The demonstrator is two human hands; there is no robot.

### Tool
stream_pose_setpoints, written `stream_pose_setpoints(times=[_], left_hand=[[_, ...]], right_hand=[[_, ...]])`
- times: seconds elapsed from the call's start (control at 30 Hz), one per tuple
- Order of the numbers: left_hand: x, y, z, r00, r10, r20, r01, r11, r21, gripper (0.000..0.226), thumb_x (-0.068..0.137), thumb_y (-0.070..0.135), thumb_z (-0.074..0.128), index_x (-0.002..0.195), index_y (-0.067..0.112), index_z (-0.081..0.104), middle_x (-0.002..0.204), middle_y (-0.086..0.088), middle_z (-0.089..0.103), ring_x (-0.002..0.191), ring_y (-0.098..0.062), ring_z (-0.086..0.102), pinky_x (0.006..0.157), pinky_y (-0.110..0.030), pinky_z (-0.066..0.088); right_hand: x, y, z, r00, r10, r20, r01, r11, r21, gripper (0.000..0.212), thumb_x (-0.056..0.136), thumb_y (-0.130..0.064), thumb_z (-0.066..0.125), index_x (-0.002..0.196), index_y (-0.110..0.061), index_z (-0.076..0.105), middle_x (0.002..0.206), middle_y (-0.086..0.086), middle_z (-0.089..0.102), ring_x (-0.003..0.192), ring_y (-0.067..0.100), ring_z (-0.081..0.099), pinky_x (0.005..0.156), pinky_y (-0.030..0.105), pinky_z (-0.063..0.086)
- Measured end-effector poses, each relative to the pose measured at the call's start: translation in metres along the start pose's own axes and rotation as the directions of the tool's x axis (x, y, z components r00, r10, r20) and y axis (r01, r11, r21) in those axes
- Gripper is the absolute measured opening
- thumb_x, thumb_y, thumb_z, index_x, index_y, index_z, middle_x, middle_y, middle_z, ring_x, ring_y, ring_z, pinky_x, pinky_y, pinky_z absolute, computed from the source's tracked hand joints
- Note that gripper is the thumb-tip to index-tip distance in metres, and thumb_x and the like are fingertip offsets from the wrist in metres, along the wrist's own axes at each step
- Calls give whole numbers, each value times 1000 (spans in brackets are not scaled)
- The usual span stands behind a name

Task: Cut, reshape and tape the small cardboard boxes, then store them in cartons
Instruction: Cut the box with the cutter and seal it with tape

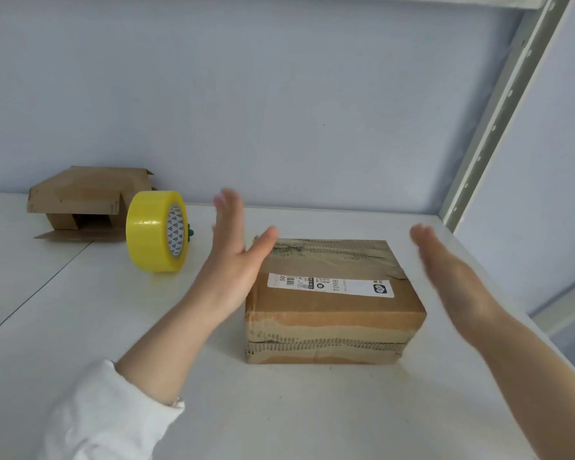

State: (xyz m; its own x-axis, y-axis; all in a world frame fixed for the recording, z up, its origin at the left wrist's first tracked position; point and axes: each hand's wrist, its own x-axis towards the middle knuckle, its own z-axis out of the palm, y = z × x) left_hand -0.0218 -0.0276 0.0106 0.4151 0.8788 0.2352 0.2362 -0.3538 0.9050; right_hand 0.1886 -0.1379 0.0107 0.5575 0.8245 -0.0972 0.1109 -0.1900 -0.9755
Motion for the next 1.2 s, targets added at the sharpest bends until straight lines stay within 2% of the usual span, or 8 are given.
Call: stream_pose_setpoints(times=[0.07,0.17,0.43,0.73,0.9,1.0,1.1,1.2], left_hand=[[11,22,1,964,198,176,-243,928,284,62,100,27,32,148,24,-7,148,17,-21,132,3,-27,109,-22,-14],[26,31,19,908,93,408,-364,656,661,54,102,30,19,150,15,-2,155,3,-19,136,-10,-30,111,-28,-15],[28,10,37,882,-125,455,-333,519,787,55,101,38,8,149,17,-10,155,5,-18,141,-8,-21,117,-34,-9],[26,9,39,908,-91,410,-297,551,780,56,101,39,10,149,17,-7,156,2,-15,142,-10,-18,117,-36,-11],[23,4,14,980,-135,-148,158,974,160,78,96,43,39,148,19,-14,157,2,-13,144,-16,-9,117,-39,-3],[9,-10,0,893,-407,192,429,899,-91,71,88,59,45,145,20,28,147,-1,40,131,-20,42,112,-43,29],[-3,-15,3,957,-174,233,219,958,-184,37,94,39,45,127,22,50,117,7,65,104,-5,61,97,-29,45],[-18,-17,0,984,142,104,-117,970,-215,51,88,31,51,133,41,27,139,24,36,124,14,38,104,-9,29]], right_hand=[[-3,-17,6,977,-186,102,210,914,-348,56,96,-51,27,148,-34,15,152,-23,3,141,-1,-1,114,23,-2],[3,-23,32,874,-236,425,483,513,-709,59,98,-43,15,150,-20,1,155,-13,-12,138,0,-21,109,20,-15],[10,-17,50,872,-118,476,490,217,-844,56,100,-39,6,148,-16,-12,155,-6,-22,140,4,-22,114,23,-13],[16,-14,49,866,-123,485,499,273,-822,57,100,-39,8,148,-16,-11,155,-6,-21,140,3,-21,114,24,-13],[18,-18,21,994,-106,42,112,864,-490,65,96,-52,30,150,-20,14,159,-1,-4,145,14,-5,115,34,-2],[9,-8,11,966,194,174,-144,955,-261,59,88,-65,35,118,-21,61,119,0,66,113,19,58,104,34,38],[1,6,14,982,3,190,19,993,-113,34,94,-45,43,109,-21,63,89,-7,72,83,13,67,74,24,50],[-14,19,13,934,-341,107,337,940,54,45,92,-31,46,136,-28,41,122,-33,54,116,-8,51,88,8,44]])
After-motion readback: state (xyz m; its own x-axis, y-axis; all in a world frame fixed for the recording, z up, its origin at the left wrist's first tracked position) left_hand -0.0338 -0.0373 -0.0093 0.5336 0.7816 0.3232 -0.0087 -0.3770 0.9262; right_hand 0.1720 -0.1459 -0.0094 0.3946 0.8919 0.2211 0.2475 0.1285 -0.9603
